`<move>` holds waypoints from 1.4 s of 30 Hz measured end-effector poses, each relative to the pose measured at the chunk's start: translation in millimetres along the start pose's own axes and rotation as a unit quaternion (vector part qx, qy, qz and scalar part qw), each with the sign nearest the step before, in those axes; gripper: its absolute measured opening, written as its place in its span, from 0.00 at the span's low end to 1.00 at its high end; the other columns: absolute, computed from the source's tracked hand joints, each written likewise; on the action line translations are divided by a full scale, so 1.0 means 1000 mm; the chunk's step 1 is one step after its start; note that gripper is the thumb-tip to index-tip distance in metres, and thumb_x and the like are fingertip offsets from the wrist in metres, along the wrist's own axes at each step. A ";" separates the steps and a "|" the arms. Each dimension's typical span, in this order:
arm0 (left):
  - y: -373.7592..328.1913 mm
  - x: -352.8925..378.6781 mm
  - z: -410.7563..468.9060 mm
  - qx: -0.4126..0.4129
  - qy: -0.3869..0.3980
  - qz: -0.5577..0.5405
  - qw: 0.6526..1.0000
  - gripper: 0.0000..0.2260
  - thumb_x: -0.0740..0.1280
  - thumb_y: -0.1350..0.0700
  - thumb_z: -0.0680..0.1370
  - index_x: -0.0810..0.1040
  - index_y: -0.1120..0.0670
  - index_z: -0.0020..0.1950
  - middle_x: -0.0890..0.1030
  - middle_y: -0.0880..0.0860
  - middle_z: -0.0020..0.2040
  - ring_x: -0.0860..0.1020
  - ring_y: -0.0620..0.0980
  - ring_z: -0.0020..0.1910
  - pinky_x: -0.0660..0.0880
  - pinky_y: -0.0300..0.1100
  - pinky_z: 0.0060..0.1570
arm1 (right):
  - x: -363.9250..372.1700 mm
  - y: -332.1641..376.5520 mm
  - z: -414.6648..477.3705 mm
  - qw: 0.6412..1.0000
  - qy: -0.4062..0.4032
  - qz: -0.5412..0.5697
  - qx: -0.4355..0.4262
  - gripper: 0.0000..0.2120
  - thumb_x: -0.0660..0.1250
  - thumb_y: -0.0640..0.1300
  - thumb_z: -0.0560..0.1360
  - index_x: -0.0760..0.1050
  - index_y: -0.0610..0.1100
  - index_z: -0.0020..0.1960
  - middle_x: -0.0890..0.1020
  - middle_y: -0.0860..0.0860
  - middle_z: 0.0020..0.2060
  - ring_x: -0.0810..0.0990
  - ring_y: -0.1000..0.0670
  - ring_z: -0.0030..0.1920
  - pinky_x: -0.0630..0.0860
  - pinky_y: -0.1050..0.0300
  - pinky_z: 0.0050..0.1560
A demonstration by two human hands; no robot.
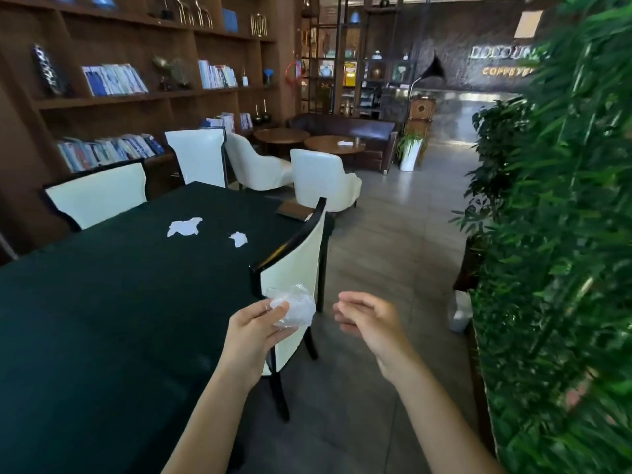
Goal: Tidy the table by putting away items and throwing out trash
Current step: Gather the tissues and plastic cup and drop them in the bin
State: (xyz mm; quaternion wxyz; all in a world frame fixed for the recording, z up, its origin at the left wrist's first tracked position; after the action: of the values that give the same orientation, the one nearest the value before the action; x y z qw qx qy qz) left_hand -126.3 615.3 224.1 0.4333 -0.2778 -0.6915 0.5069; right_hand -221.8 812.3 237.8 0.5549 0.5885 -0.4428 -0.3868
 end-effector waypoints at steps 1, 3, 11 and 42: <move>0.000 0.003 0.020 -0.004 -0.001 0.000 1.000 0.08 0.72 0.60 0.80 0.87 0.65 0.52 0.84 0.71 0.58 0.85 0.66 0.58 0.84 0.51 0.58 | 0.000 0.001 0.020 1.000 -0.003 -0.002 0.001 0.05 0.72 0.39 0.77 0.84 0.48 0.50 0.90 0.50 0.43 0.89 0.50 0.46 0.84 0.60 0.44; -0.001 0.008 0.059 -0.013 0.003 0.000 1.000 0.08 0.72 0.61 0.80 0.86 0.66 0.52 0.85 0.69 0.55 0.84 0.66 0.59 0.82 0.55 0.62 | 0.002 0.006 0.058 1.000 -0.004 -0.008 0.008 0.05 0.72 0.40 0.77 0.85 0.48 0.50 0.90 0.51 0.44 0.89 0.49 0.46 0.83 0.60 0.44; -0.020 0.026 0.189 -0.003 0.027 0.012 1.000 0.09 0.71 0.60 0.80 0.85 0.67 0.51 0.82 0.72 0.58 0.82 0.68 0.61 0.84 0.49 0.58 | 0.016 0.024 0.186 0.999 -0.001 -0.019 0.031 0.05 0.72 0.40 0.77 0.85 0.48 0.51 0.90 0.51 0.42 0.88 0.52 0.44 0.83 0.61 0.44; 0.000 -0.007 0.503 0.019 -0.248 0.001 0.969 0.08 0.71 0.60 0.81 0.87 0.63 0.54 0.88 0.64 0.56 0.86 0.61 0.58 0.85 0.45 0.54 | 0.126 0.005 0.638 0.945 0.269 -0.184 -0.008 0.06 0.71 0.45 0.75 0.85 0.54 0.47 0.88 0.54 0.42 0.87 0.54 0.46 0.84 0.58 0.50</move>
State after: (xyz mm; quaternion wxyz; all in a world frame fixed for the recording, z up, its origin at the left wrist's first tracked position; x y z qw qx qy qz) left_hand -566.5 378.0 165.9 0.2530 -0.1355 -0.7673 0.5735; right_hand -787.4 494.7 193.4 0.5772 0.7373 -0.1581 -0.3135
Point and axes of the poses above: each hand's wrist, its own z-axis towards the middle knuckle, its own x-axis out of the palm, y = z × x, the point moved 5 cm from there along z, towards the middle knuckle
